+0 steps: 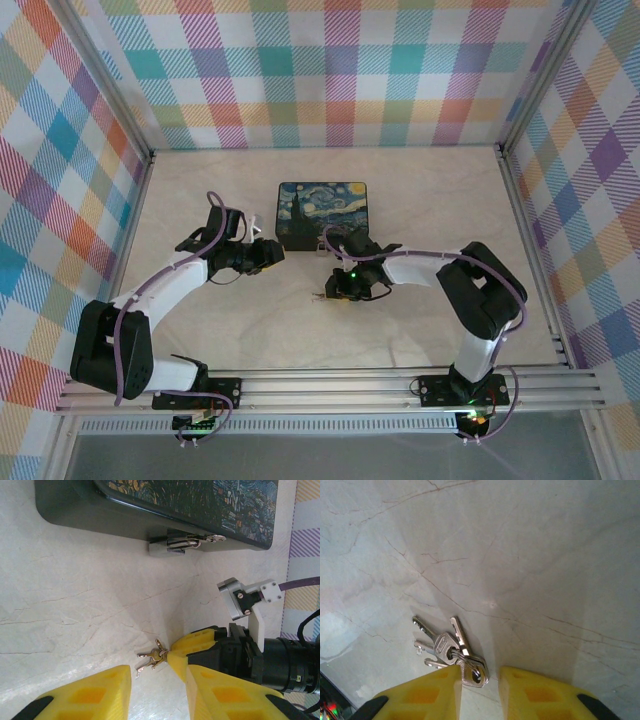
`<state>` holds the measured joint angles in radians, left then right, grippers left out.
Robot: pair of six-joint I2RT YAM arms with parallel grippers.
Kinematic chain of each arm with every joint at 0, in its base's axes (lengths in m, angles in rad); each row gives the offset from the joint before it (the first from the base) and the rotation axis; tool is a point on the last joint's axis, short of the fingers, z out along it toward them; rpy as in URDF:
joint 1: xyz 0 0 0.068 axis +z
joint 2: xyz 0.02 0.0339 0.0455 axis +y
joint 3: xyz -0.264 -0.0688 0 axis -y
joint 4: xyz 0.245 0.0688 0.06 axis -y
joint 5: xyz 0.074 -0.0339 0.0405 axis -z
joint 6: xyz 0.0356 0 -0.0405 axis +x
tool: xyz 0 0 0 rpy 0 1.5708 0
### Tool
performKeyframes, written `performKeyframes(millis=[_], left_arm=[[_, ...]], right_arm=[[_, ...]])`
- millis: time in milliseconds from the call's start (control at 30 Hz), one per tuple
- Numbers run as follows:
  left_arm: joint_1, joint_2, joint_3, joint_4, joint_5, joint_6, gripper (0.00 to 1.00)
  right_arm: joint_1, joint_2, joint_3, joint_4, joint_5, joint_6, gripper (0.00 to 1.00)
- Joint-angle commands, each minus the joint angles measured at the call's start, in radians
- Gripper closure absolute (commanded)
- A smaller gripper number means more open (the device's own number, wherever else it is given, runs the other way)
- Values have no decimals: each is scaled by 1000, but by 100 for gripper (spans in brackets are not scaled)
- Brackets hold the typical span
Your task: Unlock a padlock with a key
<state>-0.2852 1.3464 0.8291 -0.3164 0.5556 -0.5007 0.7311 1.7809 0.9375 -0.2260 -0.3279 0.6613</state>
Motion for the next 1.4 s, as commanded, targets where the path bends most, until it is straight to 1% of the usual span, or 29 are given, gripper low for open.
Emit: performKeyframes(millis=[0,167,233,333,433,567,733,800,900,1067,1100,1167,1367], left_arm=[[11,-35,-6,-27,-6,25,66],[4,-32,-13,-31,-2,25,66],[-19,-22,-3,-43,-7,27,66],[-59,0,11,-54,-34,31,67],[-86,23,14,-27,-37,8,67],[-117,42,25,-24,-39,-1,67],[-126,65,20,-63,-48,4,67],[-127,86,19,-69,-27,5,67],[-143,127,7,-30,11,-14,67],[-202,192,3,30,-7,-32,67],[-205,199,4,65,-14,-40,67],[-206,210,6,82,-20,-48,67],[-224,237,4,138,4,-74,67]], right_arm=[[36,80,-3,42,-5,20,76],[37,95,-17,66,-6,51,79],[37,102,-18,83,-8,67,81],[37,107,-20,97,-4,75,89],[38,113,-21,110,-13,72,95],[36,111,-29,131,-42,59,100],[31,63,-51,144,-35,40,100],[29,45,-62,156,-35,37,100],[28,40,-69,175,-42,37,100],[23,63,-70,189,-49,39,100],[22,65,-72,192,-49,40,100],[17,61,-80,199,-49,40,100],[4,53,-85,206,-59,31,100]])
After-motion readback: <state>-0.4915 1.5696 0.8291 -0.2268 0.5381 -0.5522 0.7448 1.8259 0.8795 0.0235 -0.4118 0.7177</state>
